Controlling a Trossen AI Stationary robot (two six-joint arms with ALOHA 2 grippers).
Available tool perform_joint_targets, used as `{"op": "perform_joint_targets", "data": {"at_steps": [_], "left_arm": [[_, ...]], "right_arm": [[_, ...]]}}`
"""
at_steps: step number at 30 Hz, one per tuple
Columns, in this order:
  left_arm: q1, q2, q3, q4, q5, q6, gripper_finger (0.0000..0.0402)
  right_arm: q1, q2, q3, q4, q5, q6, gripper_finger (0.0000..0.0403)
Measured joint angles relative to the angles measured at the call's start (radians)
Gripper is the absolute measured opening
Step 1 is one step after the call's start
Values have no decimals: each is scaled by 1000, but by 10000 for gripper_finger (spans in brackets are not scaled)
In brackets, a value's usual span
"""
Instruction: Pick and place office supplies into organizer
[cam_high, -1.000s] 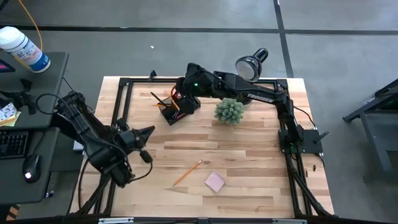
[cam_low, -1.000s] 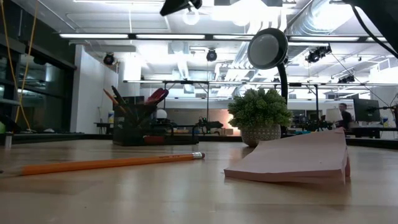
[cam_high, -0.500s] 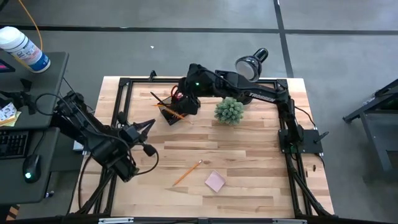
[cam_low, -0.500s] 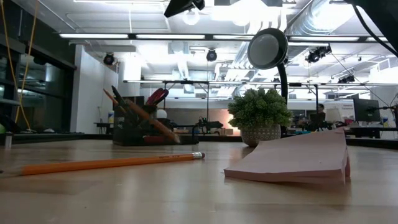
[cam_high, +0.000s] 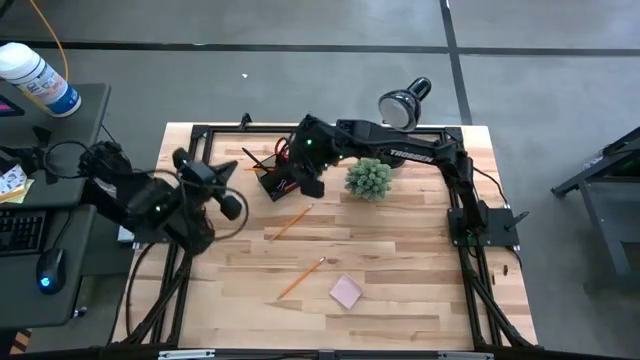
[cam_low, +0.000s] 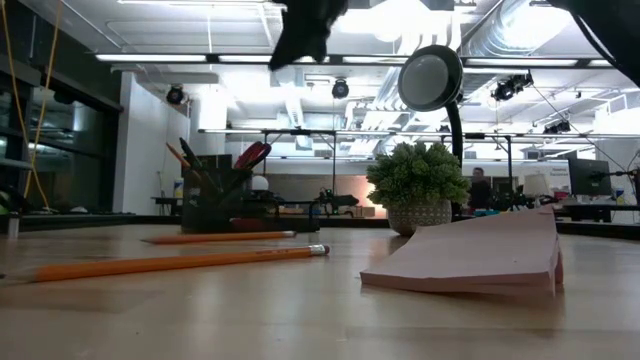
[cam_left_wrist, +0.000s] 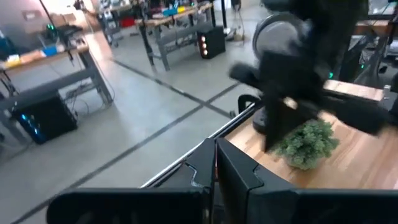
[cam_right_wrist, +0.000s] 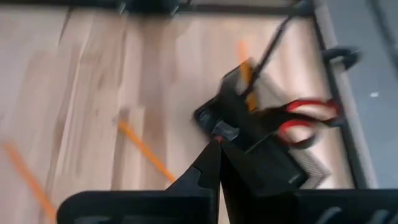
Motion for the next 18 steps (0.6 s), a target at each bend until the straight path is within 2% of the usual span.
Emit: {"op": "perform_joint_targets", "data": {"at_steps": [3, 7, 10, 14, 18], "left_arm": [[27, -51, 1, 0, 64, 50, 5], [64, -113, 1, 0, 172, 111, 5], [80, -150, 1, 0, 213, 175, 5], [86, -187, 1, 0, 209, 259, 5], [86, -208, 1, 0, 146, 332, 5]], "right_arm": [[7, 0, -88, 20, -39, -13, 1], [8, 1, -213, 39, -87, 45, 1], [7, 1, -300, 56, -148, 83, 1], [13, 1, -390, 58, -233, 102, 1], [26, 1, -440, 54, -290, 97, 1]]}}
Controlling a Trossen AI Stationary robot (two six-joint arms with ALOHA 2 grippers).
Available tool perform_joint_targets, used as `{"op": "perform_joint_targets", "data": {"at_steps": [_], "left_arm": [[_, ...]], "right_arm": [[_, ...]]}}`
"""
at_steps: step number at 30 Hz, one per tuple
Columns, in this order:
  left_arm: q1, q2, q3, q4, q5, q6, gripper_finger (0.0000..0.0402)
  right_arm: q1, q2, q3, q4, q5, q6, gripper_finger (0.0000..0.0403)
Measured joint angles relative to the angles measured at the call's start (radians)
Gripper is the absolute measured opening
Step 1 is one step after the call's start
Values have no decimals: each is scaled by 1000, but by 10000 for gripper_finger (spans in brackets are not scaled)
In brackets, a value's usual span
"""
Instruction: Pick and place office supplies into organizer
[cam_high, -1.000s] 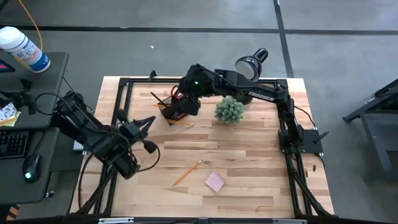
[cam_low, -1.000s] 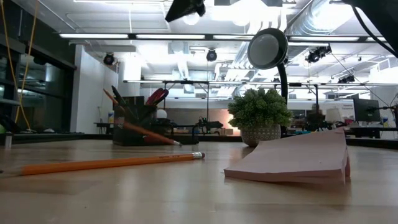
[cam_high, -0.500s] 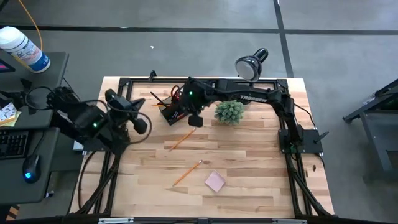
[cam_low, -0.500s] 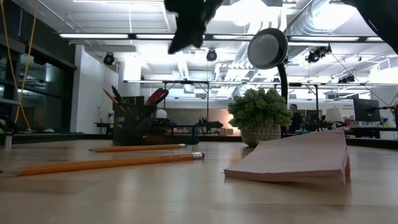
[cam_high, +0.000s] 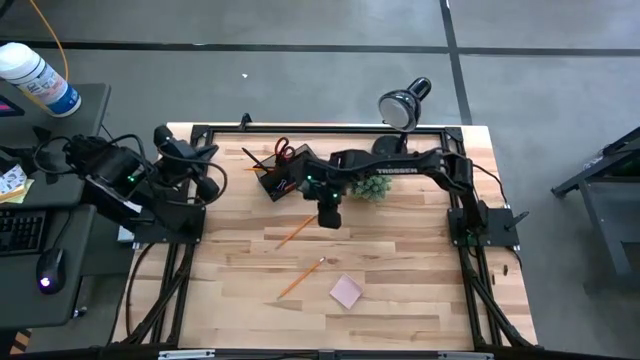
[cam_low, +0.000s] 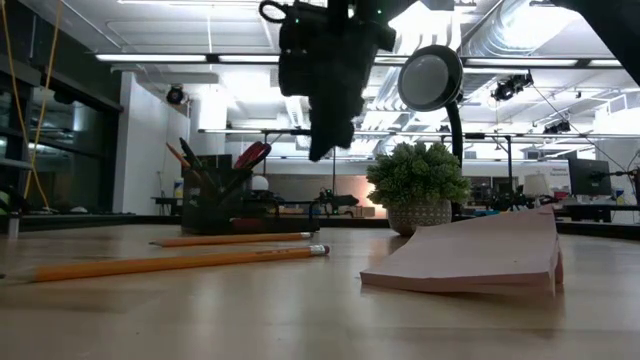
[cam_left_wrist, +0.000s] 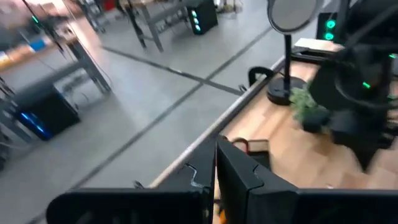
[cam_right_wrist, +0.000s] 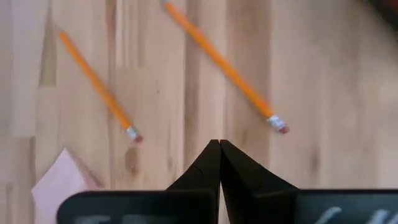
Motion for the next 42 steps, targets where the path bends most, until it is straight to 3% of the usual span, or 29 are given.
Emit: {"op": "perform_joint_targets", "data": {"at_steps": [5, 12, 21, 24, 30, 42], "left_arm": [[0, -12, 0, 0, -45, 75, 5], [-3, -18, 0, 0, -22, 146, 5], [-3, -17, -1, 0, 50, 364, 5], [-3, -17, -1, 0, 120, 418, 5], [-2, 9, -3, 1, 145, 414, 5], [111, 96, -3, 13, 520, 243, 5]], "right_arm": [[26, 0, -23, 2, -2, -6, 1], [43, 0, -23, 63, -1, -40, 1], [41, 0, -22, 65, 116, 25, 1], [42, 0, -22, 62, 104, -36, 6], [41, 0, -22, 51, 92, -182, 36], [31, 0, -22, 37, 123, -408, 95]]}}
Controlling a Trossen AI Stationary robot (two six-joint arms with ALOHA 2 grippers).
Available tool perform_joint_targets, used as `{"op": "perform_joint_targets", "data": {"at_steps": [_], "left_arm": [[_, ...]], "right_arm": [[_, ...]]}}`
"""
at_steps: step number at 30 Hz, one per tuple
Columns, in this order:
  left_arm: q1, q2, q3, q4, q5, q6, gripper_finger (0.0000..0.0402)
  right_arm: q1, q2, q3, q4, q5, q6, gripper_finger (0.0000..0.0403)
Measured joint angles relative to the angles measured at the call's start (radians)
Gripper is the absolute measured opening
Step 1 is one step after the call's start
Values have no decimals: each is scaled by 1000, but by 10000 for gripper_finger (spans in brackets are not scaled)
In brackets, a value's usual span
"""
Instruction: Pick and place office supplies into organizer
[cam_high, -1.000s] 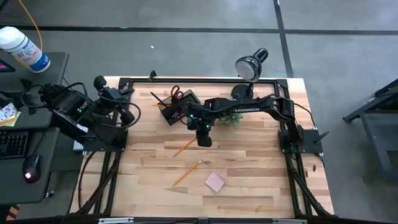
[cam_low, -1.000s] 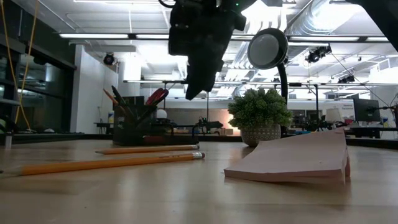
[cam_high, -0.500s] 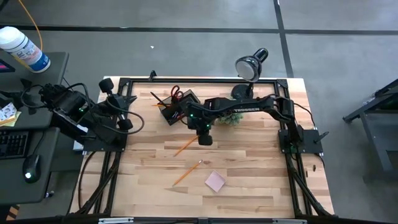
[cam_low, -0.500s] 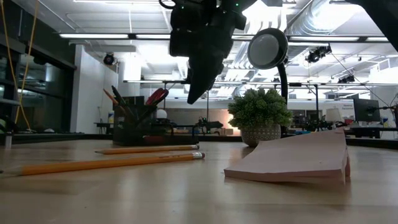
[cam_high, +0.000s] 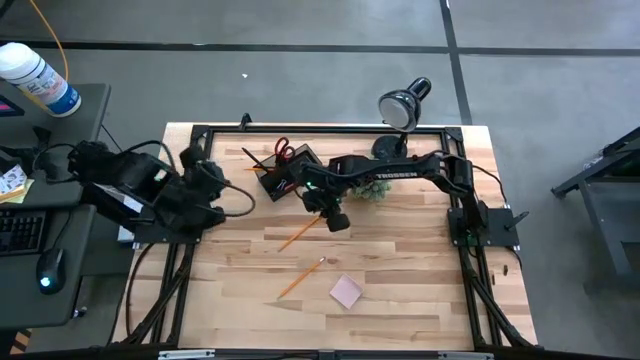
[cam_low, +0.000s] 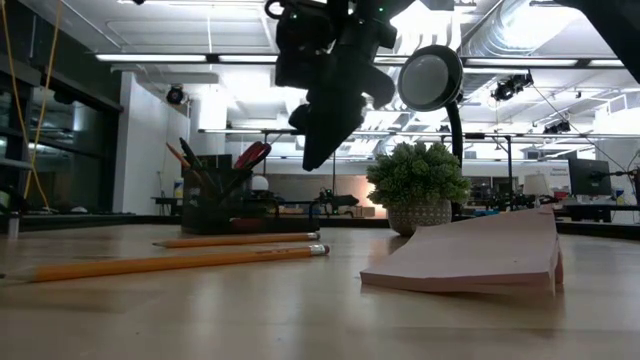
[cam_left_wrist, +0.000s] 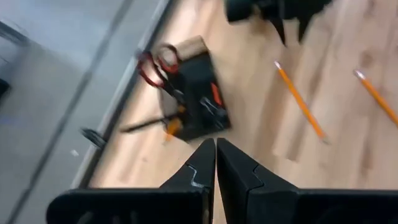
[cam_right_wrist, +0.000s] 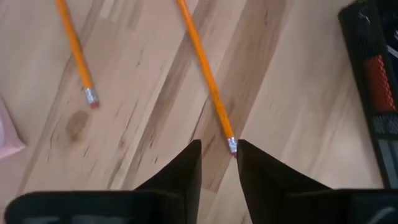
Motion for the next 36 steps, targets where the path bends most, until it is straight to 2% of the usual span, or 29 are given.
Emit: {"op": "perform_joint_targets", "data": {"at_steps": [4, 15, 28, 32, 36], "left_arm": [[46, 53, 0, 39, 87, -30, 5], [52, 192, 0, 84, 129, -82, 5], [52, 197, 0, 93, 55, -67, 5], [52, 197, 0, 90, 28, -67, 5], [52, 197, 0, 88, 24, -37, 5]], "right_arm": [[-8, 0, 0, -5, -25, -74, 96], [-39, 4, -15, -40, -47, -189, 89], [-45, 54, -15, -52, -64, -355, 99], [-44, 80, -15, -24, -25, -416, 99], [-44, 105, -15, 9, 6, -406, 99]]}}
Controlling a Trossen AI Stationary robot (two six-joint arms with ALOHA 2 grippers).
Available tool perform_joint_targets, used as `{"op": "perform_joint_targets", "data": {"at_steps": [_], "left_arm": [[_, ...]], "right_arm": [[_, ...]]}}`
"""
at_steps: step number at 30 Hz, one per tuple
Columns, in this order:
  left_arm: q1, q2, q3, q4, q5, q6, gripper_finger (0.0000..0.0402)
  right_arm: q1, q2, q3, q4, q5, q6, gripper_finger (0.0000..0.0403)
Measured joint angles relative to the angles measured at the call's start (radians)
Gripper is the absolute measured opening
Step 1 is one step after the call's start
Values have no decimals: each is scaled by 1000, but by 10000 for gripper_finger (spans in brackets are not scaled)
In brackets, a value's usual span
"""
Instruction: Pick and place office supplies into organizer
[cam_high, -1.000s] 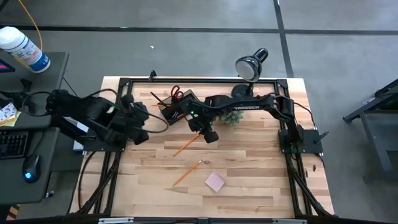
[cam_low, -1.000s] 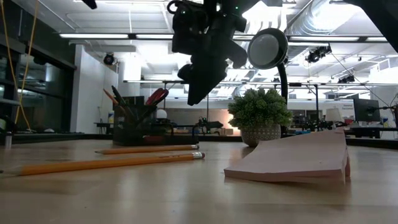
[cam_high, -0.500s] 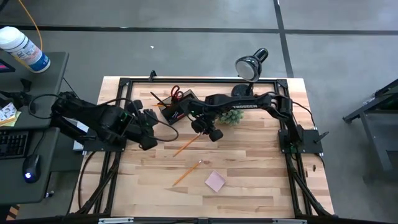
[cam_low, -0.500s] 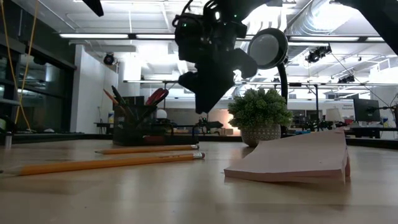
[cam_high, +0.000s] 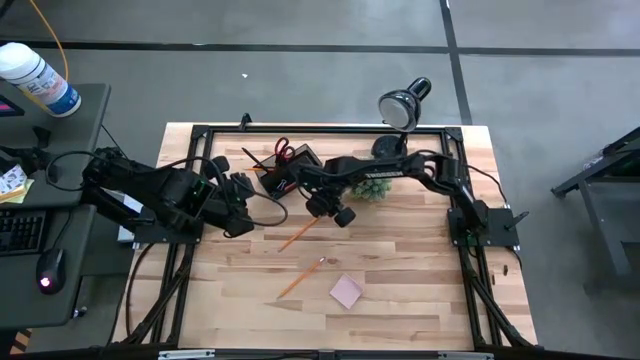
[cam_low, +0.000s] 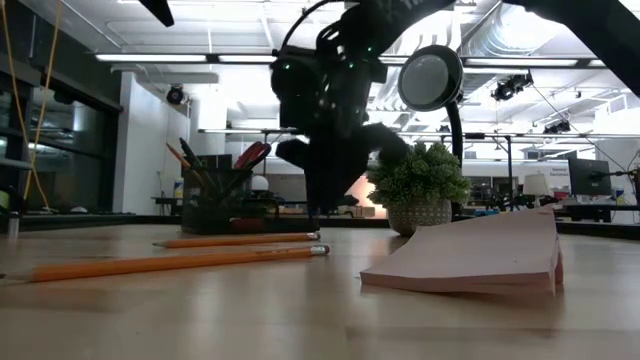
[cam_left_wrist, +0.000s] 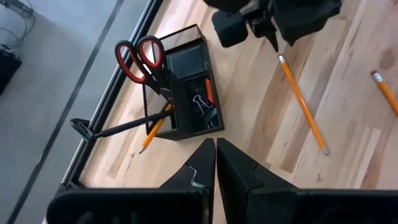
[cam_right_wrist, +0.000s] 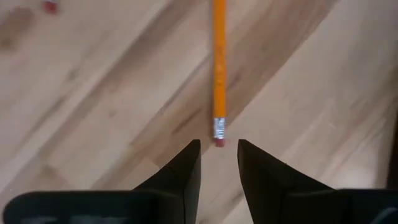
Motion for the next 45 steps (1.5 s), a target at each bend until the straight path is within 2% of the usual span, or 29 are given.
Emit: {"op": "perform_joint_targets", "data": {"at_steps": [4, 17, 35, 45], "left_arm": [[0, 0, 0, 1, 0, 14, 5], [0, -1, 0, 0, -19, 52, 5], [0, -1, 0, -30, -23, 51, 5], [0, -1, 0, -47, -27, 48, 5]], "right_arm": [[0, 24, 0, 18, 44, 5, 99], [16, 49, 0, 70, 47, 37, 99], [32, 72, 0, 27, 56, 57, 99], [33, 72, 0, 17, 107, 61, 99]]}}
